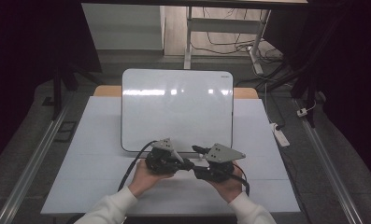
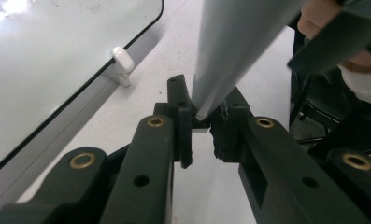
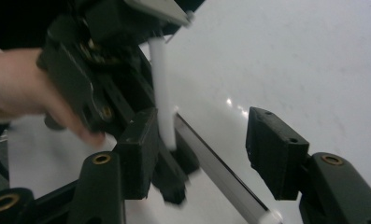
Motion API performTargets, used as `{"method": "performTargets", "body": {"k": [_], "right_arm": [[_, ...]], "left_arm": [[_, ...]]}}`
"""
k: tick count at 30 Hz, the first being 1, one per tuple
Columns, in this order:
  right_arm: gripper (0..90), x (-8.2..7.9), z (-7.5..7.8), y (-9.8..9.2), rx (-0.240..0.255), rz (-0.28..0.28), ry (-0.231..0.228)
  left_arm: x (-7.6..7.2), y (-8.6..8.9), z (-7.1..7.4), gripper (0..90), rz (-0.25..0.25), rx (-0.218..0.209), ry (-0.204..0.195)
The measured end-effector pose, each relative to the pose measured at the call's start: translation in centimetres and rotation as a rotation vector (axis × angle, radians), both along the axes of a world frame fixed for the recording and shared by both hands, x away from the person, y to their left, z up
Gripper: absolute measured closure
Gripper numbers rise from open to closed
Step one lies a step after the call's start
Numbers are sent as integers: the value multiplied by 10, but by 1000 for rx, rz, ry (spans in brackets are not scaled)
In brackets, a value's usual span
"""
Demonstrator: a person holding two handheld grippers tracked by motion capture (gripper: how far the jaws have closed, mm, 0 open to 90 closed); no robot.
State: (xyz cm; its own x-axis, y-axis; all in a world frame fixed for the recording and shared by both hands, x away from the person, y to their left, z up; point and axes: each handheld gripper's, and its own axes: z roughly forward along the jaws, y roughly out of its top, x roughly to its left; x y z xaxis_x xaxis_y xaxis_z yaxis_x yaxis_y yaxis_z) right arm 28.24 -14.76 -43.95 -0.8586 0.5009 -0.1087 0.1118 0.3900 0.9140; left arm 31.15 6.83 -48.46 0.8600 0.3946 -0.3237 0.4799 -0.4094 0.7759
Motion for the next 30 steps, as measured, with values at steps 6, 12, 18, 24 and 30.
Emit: {"method": "performTargets", "body": {"k": [6,12,18,24,30], "right_arm": [[558,3,1,14,-20,20,14],[781,2,-1,22,-64,9,-1],[811,1,-1,25,-90,5,-15],[817,0,0,21,-66,-22,-42],[817,2,4,12,-32,-57,-63]], "left_arm": [[1,-6,1,778,-5,2,3],[2,-9,-1,777,-2,11,8],[4,-11,-2,777,2,15,15],[4,-11,-2,704,27,-12,-2],[0,-5,3,443,91,-39,-31]]}}
